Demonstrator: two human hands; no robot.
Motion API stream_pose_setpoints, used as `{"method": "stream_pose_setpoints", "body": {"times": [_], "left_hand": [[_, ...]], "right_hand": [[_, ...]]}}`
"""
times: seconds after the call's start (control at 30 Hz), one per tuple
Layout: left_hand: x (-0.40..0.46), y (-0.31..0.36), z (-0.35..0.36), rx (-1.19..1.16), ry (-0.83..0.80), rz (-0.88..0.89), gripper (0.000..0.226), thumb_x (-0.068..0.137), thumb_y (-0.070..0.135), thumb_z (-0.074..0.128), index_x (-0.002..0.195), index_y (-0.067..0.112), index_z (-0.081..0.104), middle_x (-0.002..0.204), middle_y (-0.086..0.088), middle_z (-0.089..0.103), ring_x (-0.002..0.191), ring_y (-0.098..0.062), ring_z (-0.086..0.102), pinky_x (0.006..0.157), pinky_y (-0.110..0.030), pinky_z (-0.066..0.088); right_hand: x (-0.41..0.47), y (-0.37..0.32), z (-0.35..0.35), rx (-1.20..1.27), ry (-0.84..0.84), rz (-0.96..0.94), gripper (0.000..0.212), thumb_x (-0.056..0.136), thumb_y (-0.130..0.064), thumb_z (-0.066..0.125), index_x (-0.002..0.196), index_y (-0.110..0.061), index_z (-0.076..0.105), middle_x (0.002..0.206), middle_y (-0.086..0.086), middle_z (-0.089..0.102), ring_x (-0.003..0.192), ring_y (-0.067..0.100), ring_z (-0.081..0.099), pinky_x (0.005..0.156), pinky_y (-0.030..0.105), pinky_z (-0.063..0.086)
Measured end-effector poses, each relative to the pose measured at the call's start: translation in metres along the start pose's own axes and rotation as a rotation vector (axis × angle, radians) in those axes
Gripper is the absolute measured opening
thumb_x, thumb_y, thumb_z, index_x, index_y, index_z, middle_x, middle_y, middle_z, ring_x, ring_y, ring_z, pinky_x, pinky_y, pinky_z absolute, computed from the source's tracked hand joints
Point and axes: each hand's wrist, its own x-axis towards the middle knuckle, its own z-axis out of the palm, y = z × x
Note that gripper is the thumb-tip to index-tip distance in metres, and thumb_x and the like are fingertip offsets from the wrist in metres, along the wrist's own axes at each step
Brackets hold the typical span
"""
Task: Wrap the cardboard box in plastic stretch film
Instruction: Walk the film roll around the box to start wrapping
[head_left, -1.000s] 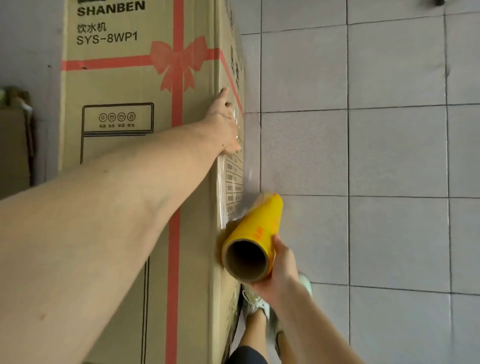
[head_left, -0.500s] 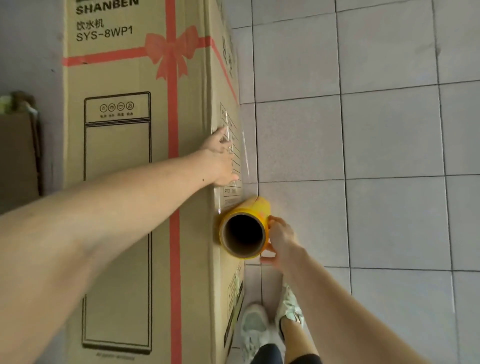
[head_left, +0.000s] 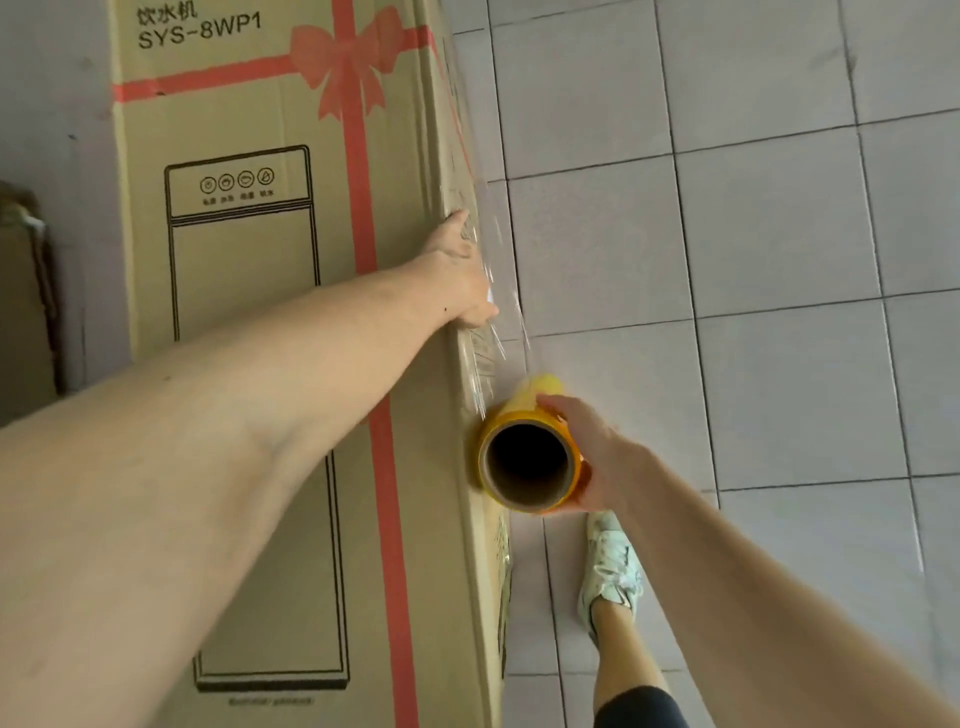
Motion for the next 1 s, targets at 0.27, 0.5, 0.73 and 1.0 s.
{"method": "stream_pose_setpoints", "body": {"times": [0.27,0.5,0.73,1.0], "left_hand": [[-0.007,0.007,0.004,0.045,0.052,-0.009,0.073,0.099,0.064,0.008,0.148,0.024,0.044,0.156,-0.007,0.040,0.151,-0.025,0.021,0.119,-0.059,-0.007],[-0.024,0.039,0.004,-0.012,0.031,-0.052,0.074,0.098,0.066,0.004,0.158,0.027,0.025,0.166,-0.007,0.014,0.153,-0.032,0.002,0.114,-0.068,-0.013],[-0.032,0.089,0.033,-0.100,-0.018,0.085,0.068,0.098,0.063,0.016,0.158,0.030,0.020,0.166,0.004,0.016,0.153,-0.023,0.012,0.120,-0.055,-0.003],[-0.042,0.095,0.032,-0.203,-0.015,0.001,0.063,0.101,0.053,0.009,0.156,0.029,0.029,0.164,-0.003,0.024,0.153,-0.025,0.013,0.121,-0.056,0.000]], "right_hand": [[0.035,0.129,-0.021,0.651,-0.181,-0.006,0.056,0.099,-0.052,0.042,0.140,-0.014,0.046,0.119,0.025,0.067,0.101,0.043,0.067,0.080,0.054,0.058],[0.028,0.096,-0.041,0.074,0.055,-0.285,0.038,0.106,-0.029,0.038,0.143,-0.034,0.048,0.144,0.006,0.048,0.125,0.036,0.054,0.093,0.061,0.051],[0.000,0.031,-0.002,-0.579,0.263,-0.279,0.073,0.097,-0.064,0.035,0.145,-0.009,0.042,0.145,0.017,0.048,0.126,0.041,0.052,0.093,0.051,0.045],[0.015,0.087,-0.008,-0.234,0.143,-0.148,0.078,0.074,-0.059,0.064,0.136,-0.018,0.043,0.123,0.017,0.063,0.104,0.037,0.067,0.097,0.051,0.052]]}}
